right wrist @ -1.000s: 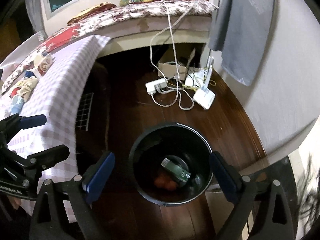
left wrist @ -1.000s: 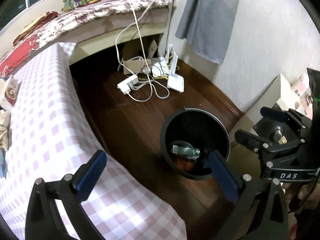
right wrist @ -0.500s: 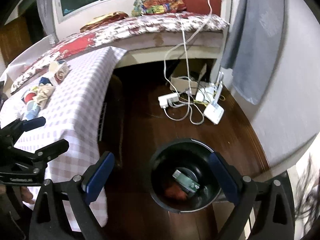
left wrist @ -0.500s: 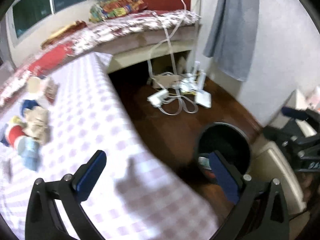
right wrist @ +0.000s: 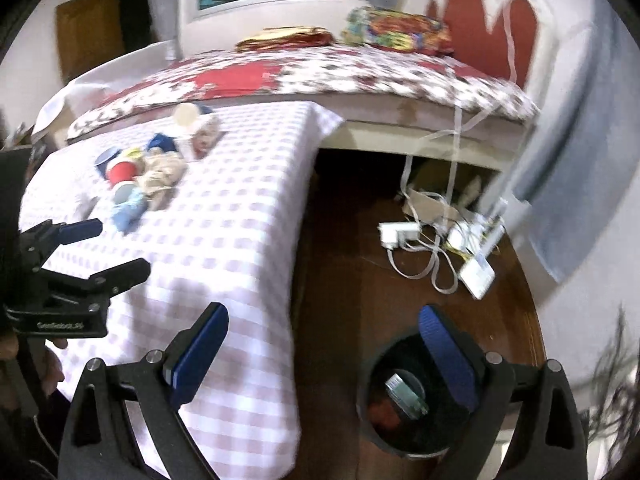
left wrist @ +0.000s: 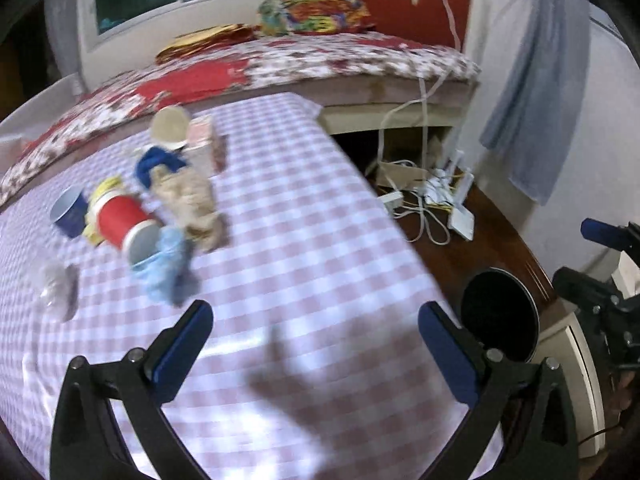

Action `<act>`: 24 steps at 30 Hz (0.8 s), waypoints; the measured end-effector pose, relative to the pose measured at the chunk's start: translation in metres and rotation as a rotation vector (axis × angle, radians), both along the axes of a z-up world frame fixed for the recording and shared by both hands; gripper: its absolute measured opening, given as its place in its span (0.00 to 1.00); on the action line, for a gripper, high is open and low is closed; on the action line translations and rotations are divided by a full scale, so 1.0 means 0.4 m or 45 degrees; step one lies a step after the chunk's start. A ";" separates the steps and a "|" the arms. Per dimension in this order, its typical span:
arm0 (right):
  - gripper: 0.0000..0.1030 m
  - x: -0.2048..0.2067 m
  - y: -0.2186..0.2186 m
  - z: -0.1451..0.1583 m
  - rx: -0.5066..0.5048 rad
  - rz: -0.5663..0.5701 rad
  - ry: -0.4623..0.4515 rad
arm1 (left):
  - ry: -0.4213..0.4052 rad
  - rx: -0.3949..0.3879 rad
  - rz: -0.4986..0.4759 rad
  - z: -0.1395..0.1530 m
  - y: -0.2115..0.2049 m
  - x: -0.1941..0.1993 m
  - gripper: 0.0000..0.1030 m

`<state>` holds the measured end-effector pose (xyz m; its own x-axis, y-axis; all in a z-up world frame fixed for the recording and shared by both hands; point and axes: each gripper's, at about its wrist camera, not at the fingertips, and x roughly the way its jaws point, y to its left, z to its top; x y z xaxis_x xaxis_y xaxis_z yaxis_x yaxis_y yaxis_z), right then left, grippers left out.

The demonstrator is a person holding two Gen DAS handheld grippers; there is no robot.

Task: Collect trash
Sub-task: 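Move both open tools back toward the trash on the table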

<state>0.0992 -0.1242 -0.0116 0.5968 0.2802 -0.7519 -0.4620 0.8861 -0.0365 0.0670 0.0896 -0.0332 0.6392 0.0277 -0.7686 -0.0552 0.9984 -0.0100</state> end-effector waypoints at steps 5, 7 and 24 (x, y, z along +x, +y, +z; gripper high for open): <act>0.95 -0.005 0.133 0.035 -0.012 0.095 -0.029 | -0.002 -0.021 0.131 0.005 0.119 -0.033 1.00; 0.95 -0.002 0.193 0.044 0.015 0.139 -0.022 | -0.015 -0.009 0.184 0.004 0.170 -0.050 1.00; 0.86 0.022 0.663 -0.066 0.035 0.363 0.079 | -0.029 -0.085 0.550 -0.083 0.546 -0.143 0.87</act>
